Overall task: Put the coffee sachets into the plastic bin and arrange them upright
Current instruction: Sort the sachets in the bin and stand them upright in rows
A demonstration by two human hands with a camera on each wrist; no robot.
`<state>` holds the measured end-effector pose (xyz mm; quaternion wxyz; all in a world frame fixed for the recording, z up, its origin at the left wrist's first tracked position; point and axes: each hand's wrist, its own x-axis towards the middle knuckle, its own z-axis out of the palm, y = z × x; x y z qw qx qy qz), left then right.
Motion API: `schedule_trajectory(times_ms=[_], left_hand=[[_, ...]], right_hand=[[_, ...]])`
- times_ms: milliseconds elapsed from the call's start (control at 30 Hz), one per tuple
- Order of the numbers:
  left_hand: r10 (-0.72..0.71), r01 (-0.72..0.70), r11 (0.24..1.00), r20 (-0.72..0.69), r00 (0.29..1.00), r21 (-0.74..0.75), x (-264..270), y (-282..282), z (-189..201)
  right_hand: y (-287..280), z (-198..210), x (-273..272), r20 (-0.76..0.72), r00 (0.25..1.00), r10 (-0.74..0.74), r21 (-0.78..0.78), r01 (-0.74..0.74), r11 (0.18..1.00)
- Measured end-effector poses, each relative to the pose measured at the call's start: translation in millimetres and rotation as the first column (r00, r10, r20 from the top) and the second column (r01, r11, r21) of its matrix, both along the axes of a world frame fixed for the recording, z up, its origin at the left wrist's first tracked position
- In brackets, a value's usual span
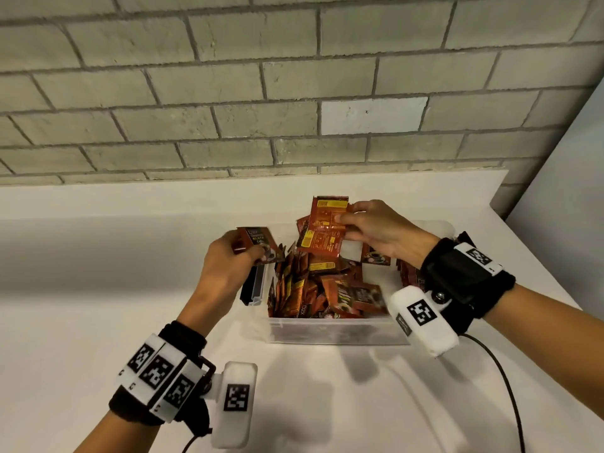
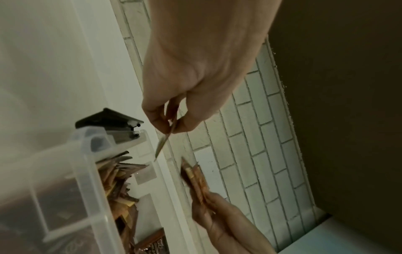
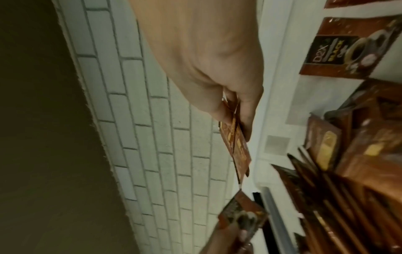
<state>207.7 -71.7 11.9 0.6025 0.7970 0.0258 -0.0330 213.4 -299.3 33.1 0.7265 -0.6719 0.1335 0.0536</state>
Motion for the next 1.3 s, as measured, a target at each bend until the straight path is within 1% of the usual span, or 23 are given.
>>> schedule_trajectory(times_ms=[100,133,167,200,233,267,333,367,400,433,533,600,733,767,800,833,867,933,1000,1033,1100,1167,1300], left_hand=[[-0.079,0.07,0.992,-0.09,0.993,-0.101,-8,-8,4],[-0.114,0.09,0.98,-0.131,0.985,-0.178,-11,-12,7],[-0.152,0.099,0.955,-0.175,0.973,-0.279,-13,-17,11],[-0.198,0.098,0.911,-0.218,0.956,-0.4,-16,-22,15],[-0.255,0.09,0.843,-0.246,0.935,-0.531,-19,-27,20],[-0.31,0.079,0.757,-0.251,0.917,-0.648,-21,-30,23],[-0.411,0.081,0.594,-0.216,0.886,-0.801,-28,-37,31],[-0.447,0.086,0.537,-0.196,0.873,-0.839,-32,-40,33],[-0.471,0.092,0.508,-0.187,0.862,-0.857,-35,-42,33],[-0.49,0.107,0.503,-0.181,0.853,-0.858,-38,-45,33],[-0.527,0.153,0.523,-0.177,0.831,-0.839,-46,-55,29],[-0.525,0.126,0.5,-0.184,0.831,-0.857,-50,-61,23],[-0.503,0.118,0.497,-0.174,0.847,-0.86,-53,-71,16],[-0.494,0.118,0.502,-0.172,0.852,-0.857,-54,-73,16],[-0.479,0.115,0.505,-0.167,0.862,-0.855,-54,-74,14],[-0.463,0.111,0.507,-0.161,0.872,-0.855,-55,-75,13],[-0.45,0.109,0.509,-0.155,0.88,-0.854,-56,-76,11],[-0.438,0.121,0.507,-0.134,0.889,-0.854,-58,-80,9],[-0.414,0.121,0.504,-0.116,0.903,-0.855,-60,-85,7],[-0.396,0.114,0.505,-0.112,0.912,-0.855,-62,-87,6],[-0.374,0.103,0.494,-0.104,0.922,-0.864,-64,-92,4],[-0.371,0.1,0.478,-0.097,0.923,-0.873,-67,-95,2],[-0.385,0.121,0.483,-0.086,0.919,-0.867,-68,-94,1]], right_hand=[[2,19,-11,0.188,0.981,-0.049,0.055,0.04,0.998],[4,24,-17,0.294,0.955,-0.047,0.001,0.049,0.999],[6,27,-25,0.415,0.91,-0.014,-0.128,0.073,0.989],[9,29,-34,0.532,0.845,0.064,-0.303,0.118,0.946],[12,29,-44,0.626,0.756,0.192,-0.478,0.178,0.86],[13,27,-52,0.678,0.645,0.351,-0.623,0.252,0.741],[8,16,-63,0.612,0.459,0.643,-0.789,0.409,0.459],[5,9,-68,0.544,0.428,0.722,-0.819,0.461,0.343],[1,3,-72,0.498,0.428,0.754,-0.83,0.486,0.273],[-1,-1,-75,0.485,0.432,0.76,-0.83,0.501,0.245],[-7,-5,-88,0.494,0.402,0.771,-0.803,0.552,0.227],[-9,-5,-96,0.484,0.384,0.786,-0.812,0.532,0.239],[-21,-11,-103,0.371,0.421,0.828,-0.881,0.442,0.169],[-25,-12,-105,0.355,0.43,0.83,-0.899,0.4,0.177],[-28,-13,-107,0.371,0.445,0.815,-0.91,0.348,0.224],[-30,-13,-110,0.423,0.481,0.768,-0.903,0.294,0.313],[-31,-13,-114,0.494,0.541,0.681,-0.867,0.246,0.434],[-29,-11,-122,0.597,0.698,0.396,-0.708,0.226,0.669],[-24,-7,-126,0.546,0.827,0.138,-0.524,0.208,0.826],[-21,-5,-127,0.469,0.879,0.085,-0.455,0.158,0.876],[-16,-5,-127,0.278,0.953,0.118,-0.325,-0.022,0.945],[-10,-10,-128,0.154,0.973,0.17,-0.218,-0.134,0.967],[-5,-15,-125,0.069,0.992,0.11,-0.041,-0.107,0.993]])
